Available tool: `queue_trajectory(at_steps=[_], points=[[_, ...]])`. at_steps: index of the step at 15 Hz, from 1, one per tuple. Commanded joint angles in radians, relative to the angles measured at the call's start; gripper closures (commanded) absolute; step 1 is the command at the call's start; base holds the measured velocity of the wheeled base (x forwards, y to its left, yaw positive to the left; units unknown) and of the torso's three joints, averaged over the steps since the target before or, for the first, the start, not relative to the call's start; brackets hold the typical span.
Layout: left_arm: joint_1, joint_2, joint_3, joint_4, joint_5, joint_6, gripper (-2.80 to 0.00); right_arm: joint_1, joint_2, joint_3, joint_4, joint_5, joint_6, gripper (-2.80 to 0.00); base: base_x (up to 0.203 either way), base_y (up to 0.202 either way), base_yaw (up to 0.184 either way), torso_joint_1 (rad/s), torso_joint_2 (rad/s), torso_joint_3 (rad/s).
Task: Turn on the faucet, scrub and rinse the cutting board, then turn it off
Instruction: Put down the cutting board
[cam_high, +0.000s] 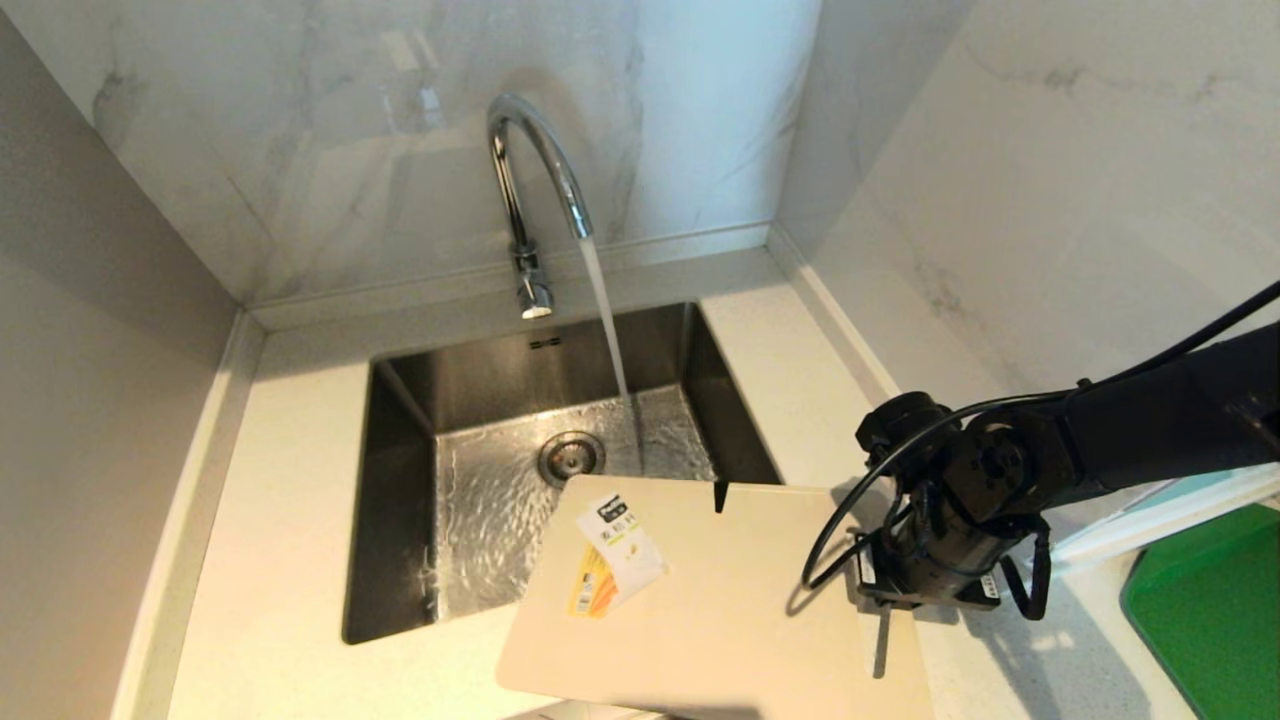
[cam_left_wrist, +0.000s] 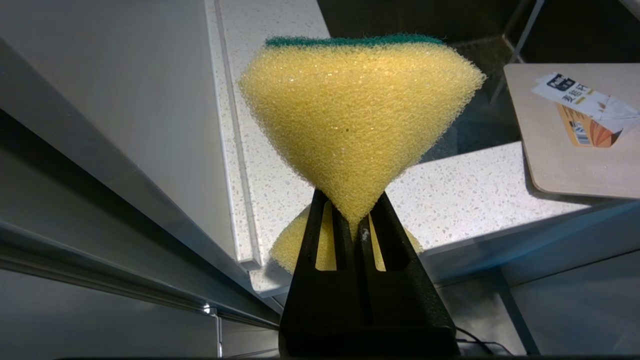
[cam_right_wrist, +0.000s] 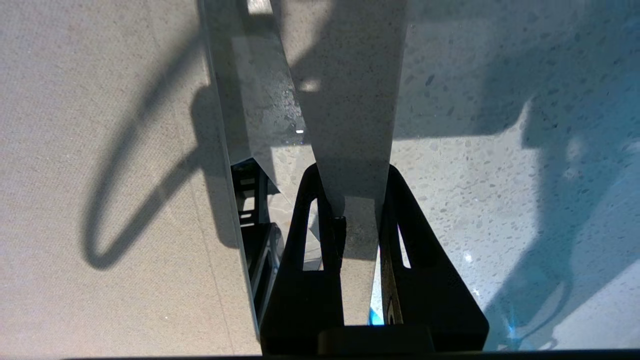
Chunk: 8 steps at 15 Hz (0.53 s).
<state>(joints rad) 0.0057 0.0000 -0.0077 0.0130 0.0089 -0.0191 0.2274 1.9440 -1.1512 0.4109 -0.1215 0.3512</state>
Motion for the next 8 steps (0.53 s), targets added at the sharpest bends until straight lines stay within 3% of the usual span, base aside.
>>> queue_trajectory(at_steps=[1, 2, 3, 8], points=[[0.000, 0.000, 0.000, 0.000, 0.000, -0.001, 0.00, 0.000, 0.010, -0.008, 0.003, -0.001, 0.002, 0.00, 0.000, 0.000, 0.000, 0.000, 0.00, 0.000], [0.000, 0.001, 0.000, -0.001, 0.000, -0.001, 0.00, 0.000, 0.009, -0.007, 0.005, -0.003, 0.002, 0.00, 0.000, 0.000, 0.000, 0.000, 0.00, 0.000], [0.000, 0.000, 0.000, -0.001, 0.000, -0.001, 0.00, 0.000, 0.002, -0.010, 0.005, -0.003, 0.000, -2.80, 0.000, 0.000, 0.000, 0.000, 0.00, 0.000], [0.000, 0.000, 0.000, 0.001, 0.000, -0.001, 0.00, 0.000, -0.048, -0.023, 0.022, -0.003, 0.000, -2.80, 0.000, 0.000, 0.000, 0.000, 0.00, 0.000]])
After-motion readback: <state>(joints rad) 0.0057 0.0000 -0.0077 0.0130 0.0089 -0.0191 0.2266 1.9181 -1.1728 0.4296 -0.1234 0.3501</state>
